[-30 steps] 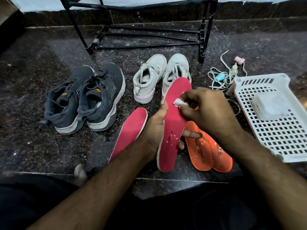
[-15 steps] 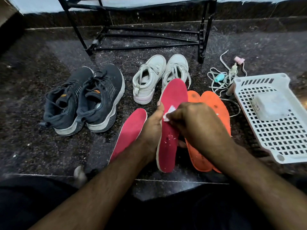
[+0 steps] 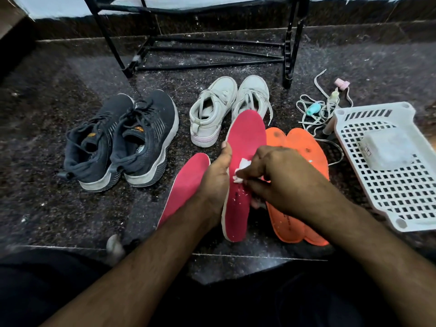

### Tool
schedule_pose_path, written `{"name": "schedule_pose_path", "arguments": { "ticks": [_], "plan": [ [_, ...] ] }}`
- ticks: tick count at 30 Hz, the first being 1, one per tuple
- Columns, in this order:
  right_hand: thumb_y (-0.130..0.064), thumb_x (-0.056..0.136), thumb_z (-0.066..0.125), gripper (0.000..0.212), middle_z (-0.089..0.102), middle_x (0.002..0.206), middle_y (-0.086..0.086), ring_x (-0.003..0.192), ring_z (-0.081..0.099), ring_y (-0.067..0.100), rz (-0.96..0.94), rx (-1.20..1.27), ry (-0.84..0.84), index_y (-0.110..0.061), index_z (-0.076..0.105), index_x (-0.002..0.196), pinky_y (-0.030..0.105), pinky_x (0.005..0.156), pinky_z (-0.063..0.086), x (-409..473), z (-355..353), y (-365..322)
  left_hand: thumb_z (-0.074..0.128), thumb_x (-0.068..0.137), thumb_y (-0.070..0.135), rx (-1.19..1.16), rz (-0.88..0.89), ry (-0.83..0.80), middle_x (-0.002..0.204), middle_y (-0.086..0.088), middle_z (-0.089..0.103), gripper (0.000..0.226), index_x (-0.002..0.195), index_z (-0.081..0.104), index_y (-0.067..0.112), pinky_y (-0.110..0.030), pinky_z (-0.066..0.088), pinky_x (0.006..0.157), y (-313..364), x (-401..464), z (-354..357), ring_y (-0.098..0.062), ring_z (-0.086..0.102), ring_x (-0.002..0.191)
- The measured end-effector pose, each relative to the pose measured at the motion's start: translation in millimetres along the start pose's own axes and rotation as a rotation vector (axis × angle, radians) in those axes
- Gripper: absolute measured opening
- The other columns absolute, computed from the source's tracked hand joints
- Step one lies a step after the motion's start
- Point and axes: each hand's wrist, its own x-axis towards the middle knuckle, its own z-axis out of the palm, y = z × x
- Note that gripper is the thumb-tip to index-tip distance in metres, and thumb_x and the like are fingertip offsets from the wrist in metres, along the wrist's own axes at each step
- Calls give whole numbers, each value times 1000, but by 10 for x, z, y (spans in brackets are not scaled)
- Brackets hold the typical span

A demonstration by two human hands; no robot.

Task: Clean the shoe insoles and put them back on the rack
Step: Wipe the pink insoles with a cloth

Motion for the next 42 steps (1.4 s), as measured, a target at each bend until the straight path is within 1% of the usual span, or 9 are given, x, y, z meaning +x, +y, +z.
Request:
{"name": "schedule_pose_path", "arguments": {
  "ticks": [5, 9, 13, 17, 22, 29, 32, 38, 42],
  "plan": [
    [-27, 85, 69, 13, 63, 91, 7, 87, 63, 28, 134, -75, 206, -22, 77, 94, 41, 74, 53, 12, -17, 132, 10, 100, 65, 33, 0, -64, 63, -4, 67, 72, 99, 59, 13, -29, 50, 36, 3, -5, 13, -20, 64, 46],
    [-26, 85, 70, 11, 63, 82, 3, 75, 63, 21, -32, 66, 69, -24, 79, 91, 35, 71, 51, -2, 42, -34, 23, 98, 69, -94, -43, -1, 65, -10, 68, 71, 96, 62, 10, -27, 54, 45, 18, -3, 16, -23, 66, 50],
    [-34, 85, 71, 9, 61, 76, -6, 67, 58, 8, 79, 212, 100, -29, 77, 87, 25, 68, 41, -17, -106, 90, 24, 98, 69, -93, 13, 26, 77, -10, 71, 71, 109, 64, 11, -32, 57, 43, 39, 39, 13, -21, 68, 56],
    [-30, 87, 67, 5, 55, 80, -8, 73, 55, -1, 216, 255, 302, -29, 72, 89, 10, 65, 35, 3, -135, 179, 15, 93, 77, -53, 53, 33, 93, -15, 71, 86, 104, 69, 11, -39, 59, 76, 47, 76, 11, -25, 68, 75],
    [-22, 92, 60, 4, 63, 86, -9, 71, 62, -2, 260, 340, 267, -25, 63, 89, 7, 64, 40, 11, -70, 83, 17, 93, 77, 33, 22, 50, 68, -11, 64, 85, 95, 68, 9, -24, 51, 48, 44, 68, -8, -18, 59, 49],
    [-27, 92, 66, 3, 67, 71, -15, 61, 59, -1, 237, 344, 269, -27, 64, 93, 9, 59, 39, 7, -117, 142, 47, 102, 32, 80, 46, 78, 71, -3, 70, 33, 99, 71, 11, -22, 52, 50, 69, -32, 37, -16, 62, 56],
    [-29, 89, 70, 8, 70, 85, -9, 66, 65, 6, 244, 360, 261, -28, 69, 96, 30, 73, 53, 22, -137, 199, 53, 99, 15, 127, 132, 133, 77, -7, 70, 27, 120, 63, 1, -22, 50, 46, 29, -10, 33, -16, 63, 54],
    [-17, 85, 73, 20, 72, 86, -7, 75, 71, 11, 204, 445, 125, -26, 66, 102, 41, 79, 56, -31, -143, 149, 46, 102, 47, 72, 54, 131, 72, -11, 67, 44, 104, 67, 8, -27, 47, 45, 51, -7, -1, -22, 57, 44],
    [-15, 86, 69, 13, 72, 72, -15, 66, 64, 1, 160, 407, 94, -26, 66, 91, 18, 65, 50, -115, -187, 68, 43, 101, 55, 20, 55, 149, 69, -14, 60, 55, 107, 64, 4, -27, 47, 46, 65, -5, 6, -22, 54, 45]
  ]
}}
